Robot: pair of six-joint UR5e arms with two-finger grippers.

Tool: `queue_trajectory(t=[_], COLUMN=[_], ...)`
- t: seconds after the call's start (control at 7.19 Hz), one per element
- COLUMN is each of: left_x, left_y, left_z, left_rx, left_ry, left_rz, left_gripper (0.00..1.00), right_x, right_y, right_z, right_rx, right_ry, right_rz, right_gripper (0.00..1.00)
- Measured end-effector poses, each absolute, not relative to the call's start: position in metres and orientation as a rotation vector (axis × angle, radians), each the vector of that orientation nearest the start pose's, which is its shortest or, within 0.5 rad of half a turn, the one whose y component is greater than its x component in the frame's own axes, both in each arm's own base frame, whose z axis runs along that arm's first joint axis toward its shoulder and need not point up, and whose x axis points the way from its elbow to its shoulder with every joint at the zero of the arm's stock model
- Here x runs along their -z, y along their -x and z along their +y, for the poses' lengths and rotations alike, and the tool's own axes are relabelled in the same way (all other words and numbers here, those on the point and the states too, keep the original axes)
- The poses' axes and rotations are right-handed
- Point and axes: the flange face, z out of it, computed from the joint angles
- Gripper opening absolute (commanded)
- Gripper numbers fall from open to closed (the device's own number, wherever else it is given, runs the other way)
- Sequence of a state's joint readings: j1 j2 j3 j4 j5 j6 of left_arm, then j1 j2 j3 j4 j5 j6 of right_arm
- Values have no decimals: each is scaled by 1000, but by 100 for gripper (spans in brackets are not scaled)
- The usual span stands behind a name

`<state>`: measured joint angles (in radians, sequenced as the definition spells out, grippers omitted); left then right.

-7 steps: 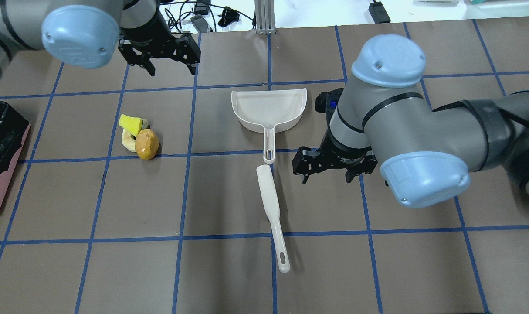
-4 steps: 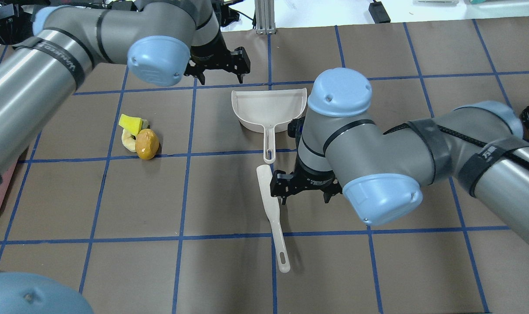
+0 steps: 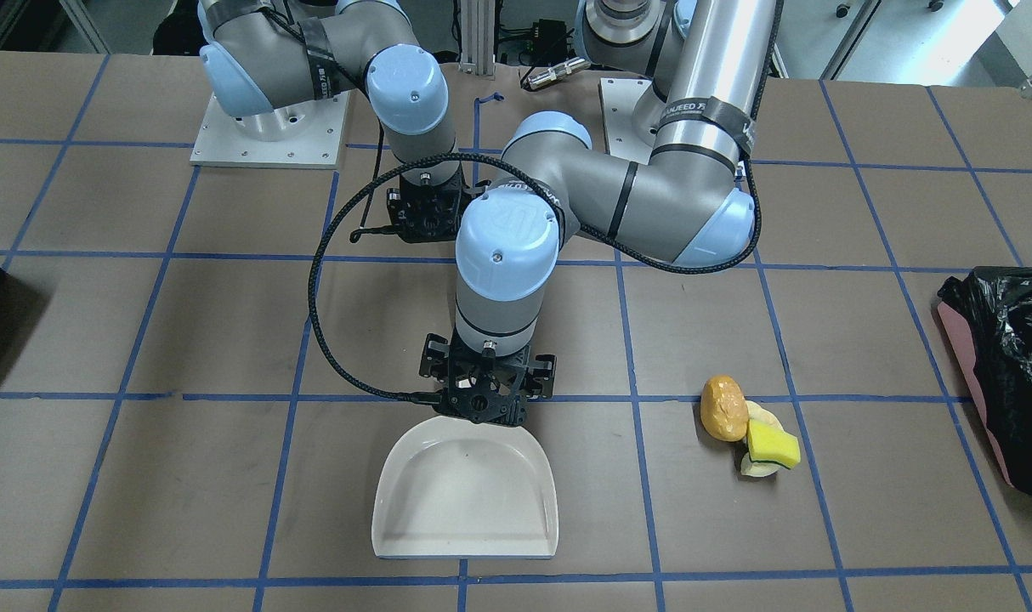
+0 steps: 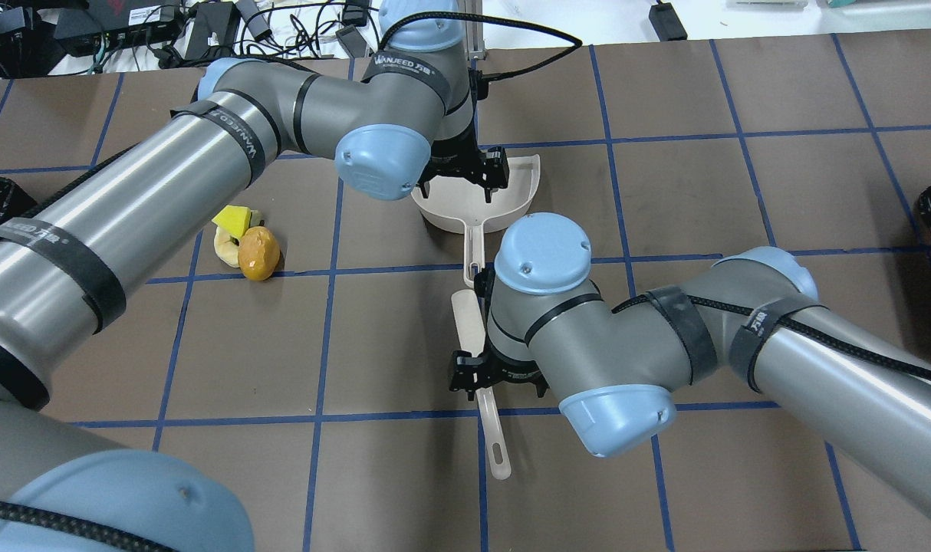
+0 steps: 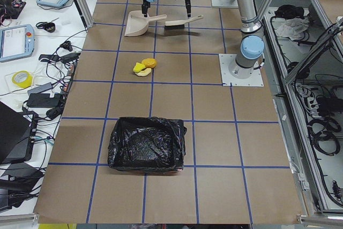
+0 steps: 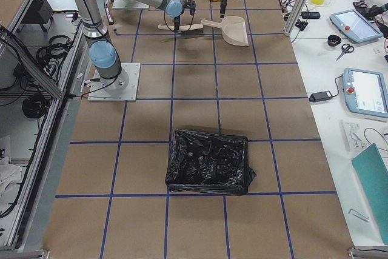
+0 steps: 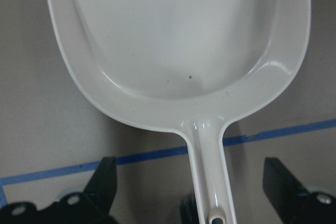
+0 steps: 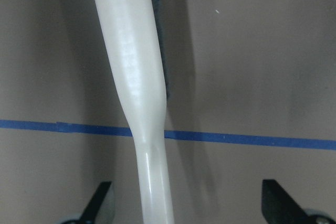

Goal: Sweep and dump trash in nearest bin
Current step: 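Raise the dustpan toward the trash with the left gripper while the right holds it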

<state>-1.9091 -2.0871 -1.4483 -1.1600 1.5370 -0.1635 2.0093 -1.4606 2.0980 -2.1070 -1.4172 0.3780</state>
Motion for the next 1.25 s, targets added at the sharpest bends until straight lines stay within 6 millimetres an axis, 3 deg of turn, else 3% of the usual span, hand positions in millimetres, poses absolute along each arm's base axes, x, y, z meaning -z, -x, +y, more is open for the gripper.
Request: queue_trajectory(t=[0.28, 0.42, 0.56, 0.7, 0.83, 1.11, 1.25], left_x=[-254, -245, -239, -235, -233, -235, -238], left_y=[360, 363, 366, 368, 370, 371, 372], left_z=[-576, -572, -569, -565, -562, -561, -562], left_rx=[-74, -111, -143, -170, -190, -194, -183], left_ry=[-314, -323, -328, -334, -339, -334, -328], left_rz=[3151, 3150, 3150, 3145, 3141, 3142, 3144], left_gripper=[100, 95, 67, 29, 0, 0, 0], right_x=[-234, -231, -227, -224, -223, -222, -221], right_y=[-339, -343, -343, -343, -345, -352, -353], right_z=[-335, -330, -324, -320, -316, -307, -305], right_rx=[-254, -262, -274, -284, -290, -297, -299], right_ry=[105, 119, 128, 132, 140, 169, 175], right_rz=[3036, 3043, 3051, 3055, 3055, 3057, 3059], right_gripper=[73, 62, 60, 55, 41, 0, 0])
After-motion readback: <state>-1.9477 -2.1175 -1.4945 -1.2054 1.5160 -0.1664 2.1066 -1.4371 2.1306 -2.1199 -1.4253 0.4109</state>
